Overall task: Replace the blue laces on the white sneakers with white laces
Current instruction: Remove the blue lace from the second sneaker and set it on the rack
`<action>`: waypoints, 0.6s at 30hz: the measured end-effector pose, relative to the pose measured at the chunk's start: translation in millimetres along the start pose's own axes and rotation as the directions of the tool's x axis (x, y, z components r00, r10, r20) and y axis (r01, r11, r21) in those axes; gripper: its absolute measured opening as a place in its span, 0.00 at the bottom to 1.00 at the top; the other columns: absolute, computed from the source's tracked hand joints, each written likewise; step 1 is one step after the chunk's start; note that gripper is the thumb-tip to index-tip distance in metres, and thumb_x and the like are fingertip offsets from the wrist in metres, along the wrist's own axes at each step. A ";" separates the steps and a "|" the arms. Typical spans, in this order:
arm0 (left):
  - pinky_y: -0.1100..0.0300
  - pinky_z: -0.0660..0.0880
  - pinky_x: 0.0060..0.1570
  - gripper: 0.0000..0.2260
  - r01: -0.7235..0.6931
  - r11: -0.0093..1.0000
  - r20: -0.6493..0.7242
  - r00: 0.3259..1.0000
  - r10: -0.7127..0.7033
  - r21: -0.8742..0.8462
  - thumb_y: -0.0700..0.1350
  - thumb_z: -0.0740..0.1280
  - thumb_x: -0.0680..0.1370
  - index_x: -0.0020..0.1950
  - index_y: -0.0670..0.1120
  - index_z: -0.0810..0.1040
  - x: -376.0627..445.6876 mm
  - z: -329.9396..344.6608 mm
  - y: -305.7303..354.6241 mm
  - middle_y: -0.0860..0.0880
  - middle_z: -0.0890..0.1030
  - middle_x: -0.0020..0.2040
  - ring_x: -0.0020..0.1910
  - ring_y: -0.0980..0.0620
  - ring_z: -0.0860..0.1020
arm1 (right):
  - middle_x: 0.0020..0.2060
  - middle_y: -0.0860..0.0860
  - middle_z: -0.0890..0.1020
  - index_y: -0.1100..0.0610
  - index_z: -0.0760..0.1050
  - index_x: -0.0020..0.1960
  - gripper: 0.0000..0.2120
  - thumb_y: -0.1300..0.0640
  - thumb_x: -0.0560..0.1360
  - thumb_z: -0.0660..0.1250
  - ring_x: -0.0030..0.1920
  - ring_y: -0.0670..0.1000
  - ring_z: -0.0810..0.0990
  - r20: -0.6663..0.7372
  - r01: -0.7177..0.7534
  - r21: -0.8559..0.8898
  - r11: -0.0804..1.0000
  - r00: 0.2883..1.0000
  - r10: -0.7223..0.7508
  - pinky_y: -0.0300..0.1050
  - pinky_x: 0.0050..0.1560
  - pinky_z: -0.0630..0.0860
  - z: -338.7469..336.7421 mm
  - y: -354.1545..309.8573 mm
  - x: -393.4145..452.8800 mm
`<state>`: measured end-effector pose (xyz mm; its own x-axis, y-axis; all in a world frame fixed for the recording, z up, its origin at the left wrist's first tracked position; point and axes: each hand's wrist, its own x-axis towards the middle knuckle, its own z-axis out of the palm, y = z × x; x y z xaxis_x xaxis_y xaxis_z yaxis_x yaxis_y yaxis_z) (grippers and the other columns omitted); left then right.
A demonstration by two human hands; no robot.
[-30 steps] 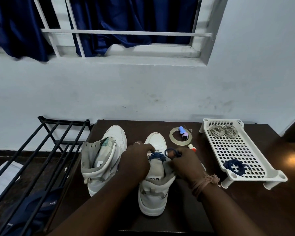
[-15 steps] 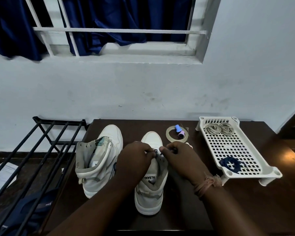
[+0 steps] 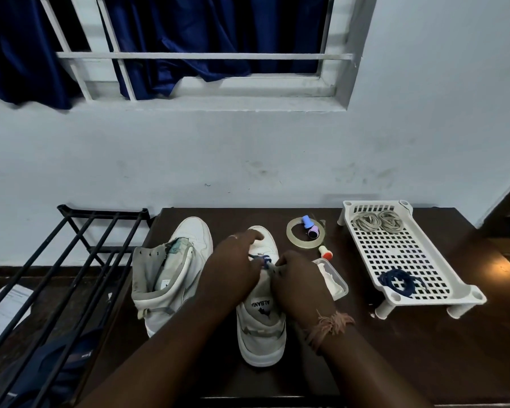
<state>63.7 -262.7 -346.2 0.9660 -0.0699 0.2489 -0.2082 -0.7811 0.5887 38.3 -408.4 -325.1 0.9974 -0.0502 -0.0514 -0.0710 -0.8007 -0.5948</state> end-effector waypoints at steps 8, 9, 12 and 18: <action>0.52 0.75 0.38 0.08 -0.109 0.956 -0.078 0.988 0.135 0.273 0.47 0.66 0.73 0.40 0.51 0.85 -5.3 10.3 -3.1 0.51 0.81 0.39 0.41 0.48 0.79 | 0.46 0.53 0.82 0.58 0.78 0.48 0.06 0.58 0.76 0.64 0.49 0.54 0.81 0.002 -0.009 0.005 1.000 1.000 0.009 0.42 0.41 0.68 -3.9 3.3 -0.1; 0.52 0.74 0.39 0.08 -0.068 0.970 -0.121 0.988 0.098 0.233 0.45 0.65 0.74 0.39 0.51 0.83 -5.8 8.3 0.8 0.51 0.80 0.39 0.41 0.48 0.78 | 0.45 0.53 0.82 0.58 0.78 0.48 0.05 0.58 0.76 0.64 0.48 0.54 0.81 0.003 -0.014 0.014 1.000 1.000 0.014 0.42 0.41 0.68 -3.6 3.8 0.0; 0.56 0.73 0.43 0.07 0.145 0.975 -0.248 0.951 -0.184 -0.166 0.40 0.65 0.77 0.42 0.51 0.79 -2.2 -5.7 13.8 0.55 0.81 0.41 0.42 0.54 0.78 | 0.44 0.53 0.83 0.58 0.78 0.48 0.06 0.55 0.76 0.66 0.47 0.54 0.81 -0.005 -0.026 0.036 0.999 1.000 0.026 0.43 0.43 0.73 -3.8 3.9 -0.4; 0.52 0.73 0.52 0.01 0.285 0.828 0.060 0.954 -0.294 -0.483 0.48 0.67 0.78 0.49 0.54 0.77 6.8 -16.3 15.5 0.59 0.84 0.41 0.45 0.55 0.82 | 0.43 0.53 0.83 0.58 0.78 0.48 0.07 0.55 0.76 0.65 0.47 0.54 0.81 -0.017 -0.023 0.041 0.999 1.000 0.024 0.43 0.42 0.72 -2.5 4.3 0.3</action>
<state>64.6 -265.2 -322.9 0.9919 0.1254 0.0183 0.0292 -0.3671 0.9297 38.2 -413.3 -325.6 0.9955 -0.0797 -0.0515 -0.0944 -0.7743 -0.6257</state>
